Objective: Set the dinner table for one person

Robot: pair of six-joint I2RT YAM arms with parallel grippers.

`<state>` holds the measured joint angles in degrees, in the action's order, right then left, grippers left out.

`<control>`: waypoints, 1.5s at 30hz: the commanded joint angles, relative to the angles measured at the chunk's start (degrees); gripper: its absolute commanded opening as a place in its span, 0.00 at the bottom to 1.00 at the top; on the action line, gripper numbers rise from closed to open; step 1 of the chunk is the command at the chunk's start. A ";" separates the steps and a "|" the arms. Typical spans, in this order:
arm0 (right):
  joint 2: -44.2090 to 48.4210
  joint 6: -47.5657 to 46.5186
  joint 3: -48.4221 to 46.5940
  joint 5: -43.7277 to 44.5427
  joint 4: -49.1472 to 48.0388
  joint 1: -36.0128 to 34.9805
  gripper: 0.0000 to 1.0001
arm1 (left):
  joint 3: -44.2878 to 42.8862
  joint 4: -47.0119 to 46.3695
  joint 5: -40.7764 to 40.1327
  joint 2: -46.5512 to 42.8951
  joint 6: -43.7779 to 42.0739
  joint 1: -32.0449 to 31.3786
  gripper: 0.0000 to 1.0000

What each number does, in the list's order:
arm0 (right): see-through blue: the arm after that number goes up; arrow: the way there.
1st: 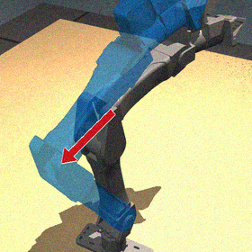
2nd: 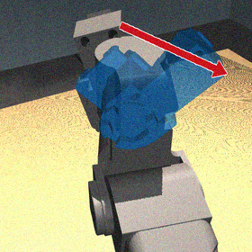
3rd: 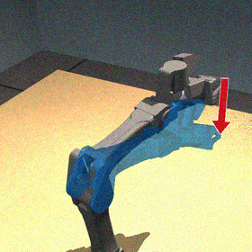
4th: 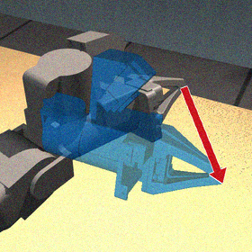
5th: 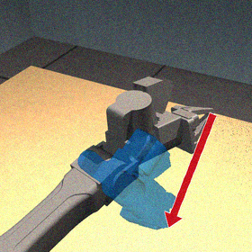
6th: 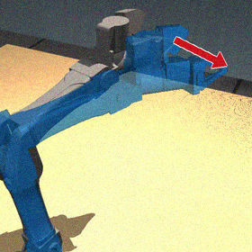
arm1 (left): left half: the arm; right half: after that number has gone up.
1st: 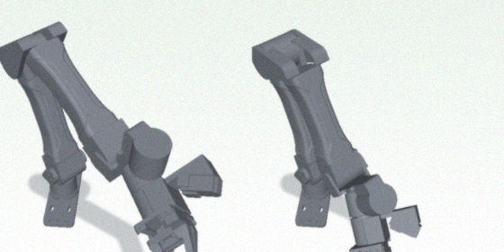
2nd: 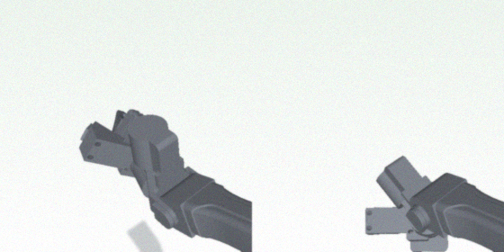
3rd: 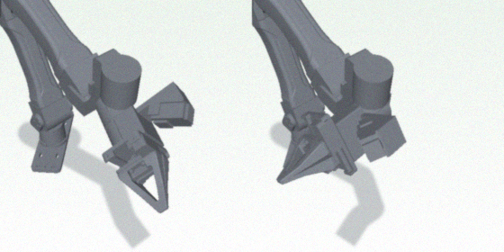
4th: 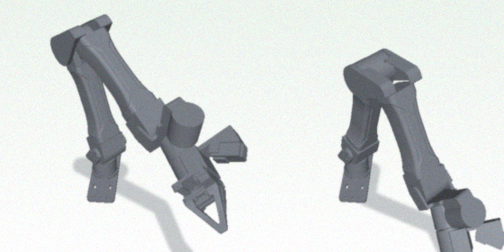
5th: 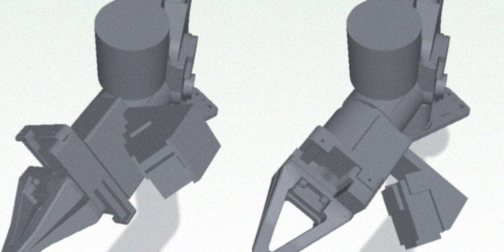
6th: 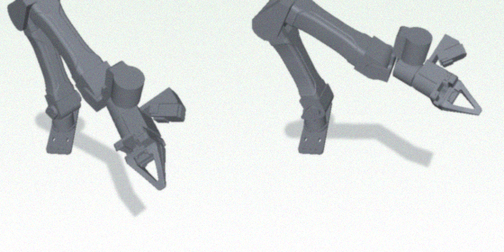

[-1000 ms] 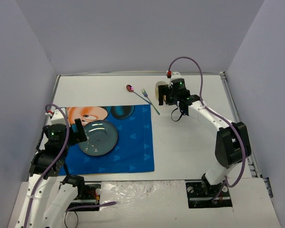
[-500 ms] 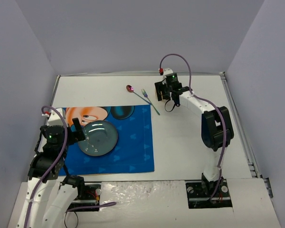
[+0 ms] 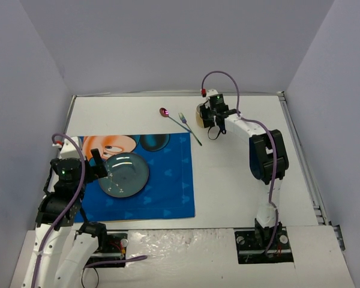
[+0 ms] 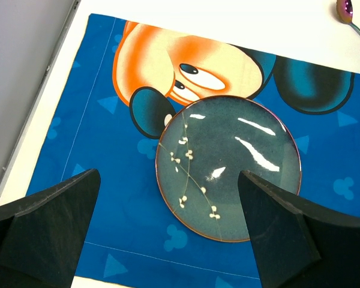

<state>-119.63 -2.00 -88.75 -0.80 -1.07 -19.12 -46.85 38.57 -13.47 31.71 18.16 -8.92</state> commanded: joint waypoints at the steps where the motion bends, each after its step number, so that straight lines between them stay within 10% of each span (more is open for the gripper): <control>1: 0.97 -0.99 -3.99 -0.34 -2.62 0.60 0.28 | -0.14 -4.14 0.33 1.53 -1.02 0.88 0.97; 9: 2.74 -2.09 -4.72 -0.34 -2.62 0.95 0.00 | -0.01 -4.12 0.57 1.86 -1.04 1.27 0.97; 26: 24.77 -7.31 9.50 -9.90 -7.70 -3.66 0.00 | 0.01 -4.41 1.19 1.53 -1.17 1.71 0.97; 45: 18.31 -11.48 11.99 -17.49 -12.09 -14.17 0.00 | -0.05 -4.26 1.08 1.16 -1.10 1.88 0.97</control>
<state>-102.50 -11.94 -74.98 -17.05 -4.91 -32.81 -46.15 38.15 -12.28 32.65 18.00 -7.40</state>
